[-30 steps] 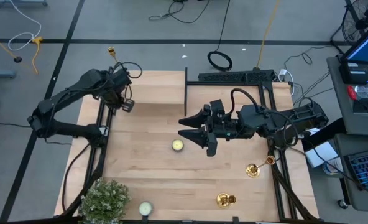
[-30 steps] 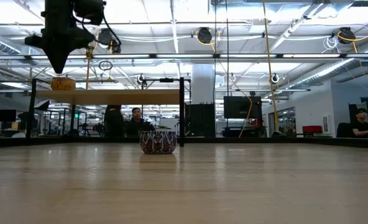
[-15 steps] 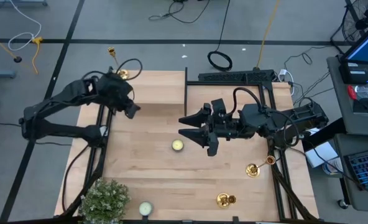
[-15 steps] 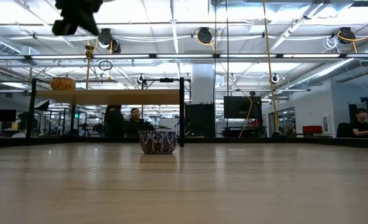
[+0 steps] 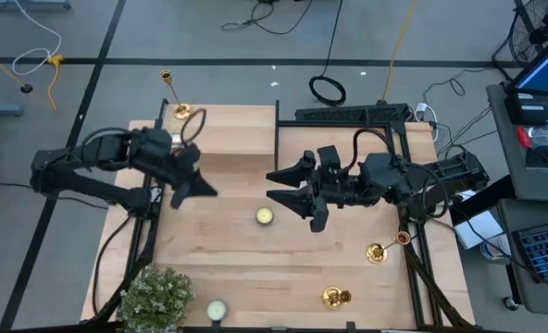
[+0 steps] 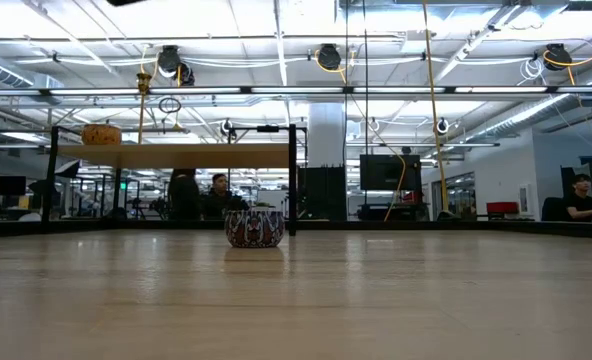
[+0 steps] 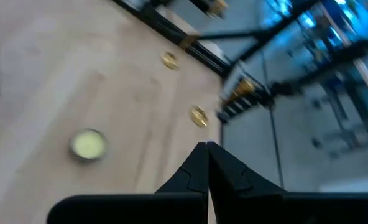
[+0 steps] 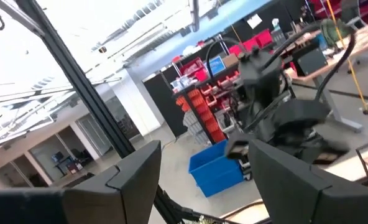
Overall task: Pick & Place candle stick holders
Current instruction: Put the top gold candle holder on the shelf
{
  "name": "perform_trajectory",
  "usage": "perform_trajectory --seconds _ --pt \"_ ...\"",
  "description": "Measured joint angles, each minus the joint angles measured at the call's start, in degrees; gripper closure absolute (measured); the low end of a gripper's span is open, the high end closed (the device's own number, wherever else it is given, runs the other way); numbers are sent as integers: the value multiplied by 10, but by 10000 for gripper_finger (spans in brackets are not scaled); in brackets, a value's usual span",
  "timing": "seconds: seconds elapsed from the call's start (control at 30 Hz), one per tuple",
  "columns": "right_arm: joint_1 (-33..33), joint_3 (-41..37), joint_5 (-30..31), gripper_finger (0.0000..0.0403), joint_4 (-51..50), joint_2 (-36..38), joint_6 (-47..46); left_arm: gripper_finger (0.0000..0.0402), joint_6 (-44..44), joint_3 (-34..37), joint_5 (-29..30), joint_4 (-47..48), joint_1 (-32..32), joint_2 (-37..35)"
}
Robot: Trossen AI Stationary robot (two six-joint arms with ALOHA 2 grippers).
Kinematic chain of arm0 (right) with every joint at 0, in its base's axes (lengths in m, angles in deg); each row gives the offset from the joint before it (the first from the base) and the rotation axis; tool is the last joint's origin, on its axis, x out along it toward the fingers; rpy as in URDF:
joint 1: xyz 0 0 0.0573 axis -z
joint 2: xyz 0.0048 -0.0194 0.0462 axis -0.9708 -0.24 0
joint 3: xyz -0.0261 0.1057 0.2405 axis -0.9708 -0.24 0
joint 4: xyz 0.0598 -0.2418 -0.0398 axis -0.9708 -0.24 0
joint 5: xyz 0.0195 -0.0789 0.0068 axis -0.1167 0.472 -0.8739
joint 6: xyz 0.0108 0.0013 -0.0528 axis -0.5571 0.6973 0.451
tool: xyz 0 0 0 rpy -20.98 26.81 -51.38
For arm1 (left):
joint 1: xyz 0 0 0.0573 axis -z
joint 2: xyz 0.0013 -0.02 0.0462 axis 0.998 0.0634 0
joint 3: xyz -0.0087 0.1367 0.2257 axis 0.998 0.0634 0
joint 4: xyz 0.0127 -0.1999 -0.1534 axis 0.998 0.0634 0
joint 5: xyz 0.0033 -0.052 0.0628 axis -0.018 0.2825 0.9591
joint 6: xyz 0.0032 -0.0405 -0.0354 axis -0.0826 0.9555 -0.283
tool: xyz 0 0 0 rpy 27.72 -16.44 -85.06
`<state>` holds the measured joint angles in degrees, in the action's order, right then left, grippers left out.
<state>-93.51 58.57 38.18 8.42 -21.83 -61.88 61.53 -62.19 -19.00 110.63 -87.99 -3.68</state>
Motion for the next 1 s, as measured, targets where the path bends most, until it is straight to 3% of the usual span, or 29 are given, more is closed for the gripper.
perform_trajectory --seconds 0.13,0.33,0.53,0.73,1.0 --pt "-7 0 0 165 -1 0 18 399 -1 0 10 1 73 3" --pt "-7 0 -1 165 -19 0 29 399 40 0 77 2 162 8" --pt "0 0 -3 165 -119 0 22 399 110 0 154 12 223 31" --pt "26 0 -24 165 -256 0 3 399 147 0 169 7 230 89" --pt "71 0 -90 165 -363 0 15 399 165 0 309 -31 196 130"
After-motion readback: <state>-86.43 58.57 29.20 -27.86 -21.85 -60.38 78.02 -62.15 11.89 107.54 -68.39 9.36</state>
